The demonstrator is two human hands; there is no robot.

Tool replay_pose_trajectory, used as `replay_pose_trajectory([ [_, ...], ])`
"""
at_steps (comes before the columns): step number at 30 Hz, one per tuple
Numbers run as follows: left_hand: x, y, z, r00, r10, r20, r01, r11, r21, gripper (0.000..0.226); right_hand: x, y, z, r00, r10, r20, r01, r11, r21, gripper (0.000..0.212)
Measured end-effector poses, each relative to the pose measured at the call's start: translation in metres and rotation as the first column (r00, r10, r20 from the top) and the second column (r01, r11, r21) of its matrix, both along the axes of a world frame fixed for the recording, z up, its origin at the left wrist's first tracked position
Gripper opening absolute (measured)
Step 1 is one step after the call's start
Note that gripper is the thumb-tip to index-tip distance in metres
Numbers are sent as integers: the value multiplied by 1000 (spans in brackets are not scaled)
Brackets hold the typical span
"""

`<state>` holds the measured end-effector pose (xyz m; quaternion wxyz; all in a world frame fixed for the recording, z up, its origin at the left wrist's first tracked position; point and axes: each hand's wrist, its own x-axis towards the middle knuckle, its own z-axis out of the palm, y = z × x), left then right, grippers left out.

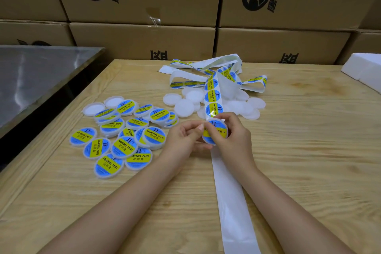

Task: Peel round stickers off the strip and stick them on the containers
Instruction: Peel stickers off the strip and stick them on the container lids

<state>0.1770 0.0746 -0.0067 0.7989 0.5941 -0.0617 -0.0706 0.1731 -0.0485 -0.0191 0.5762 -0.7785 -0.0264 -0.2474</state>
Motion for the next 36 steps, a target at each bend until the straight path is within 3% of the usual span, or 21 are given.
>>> replay_pose_trajectory([
  [5,3,6,1,999,25,-32,-24,999,23,19,0,1,-1,999,44,-5,-44,997,-63,11],
  [9,4,3,1,998,59,28,-61,993,101,20,2,-3,0,999,34,1,-33,998,-49,24],
  [13,11,9,8,967,216,137,-240,953,186,16,6,-6,-2,1000,2,16,-2,1000,3,20],
  [15,19,19,15,888,363,283,-436,860,264,18,9,-9,-4,999,-34,-4,34,999,22,19],
  [18,33,44,21,739,493,460,-667,629,399,23,12,-11,-6,996,-65,-64,66,998,14,18],
  [25,48,77,10,685,554,473,-690,287,664,37,13,-11,-8,990,-79,-114,75,996,-44,13],
  [32,56,88,-1,714,519,469,-616,149,773,53,13,-11,-8,989,-78,-125,73,996,-51,13],
  [35,48,80,6,641,424,639,-715,28,699,55,14,-11,-8,989,-75,-126,68,996,-57,14],
  [36,42,72,9,617,335,712,-767,56,639,53,14,-11,-8,989,-77,-125,70,996,-58,14],
])
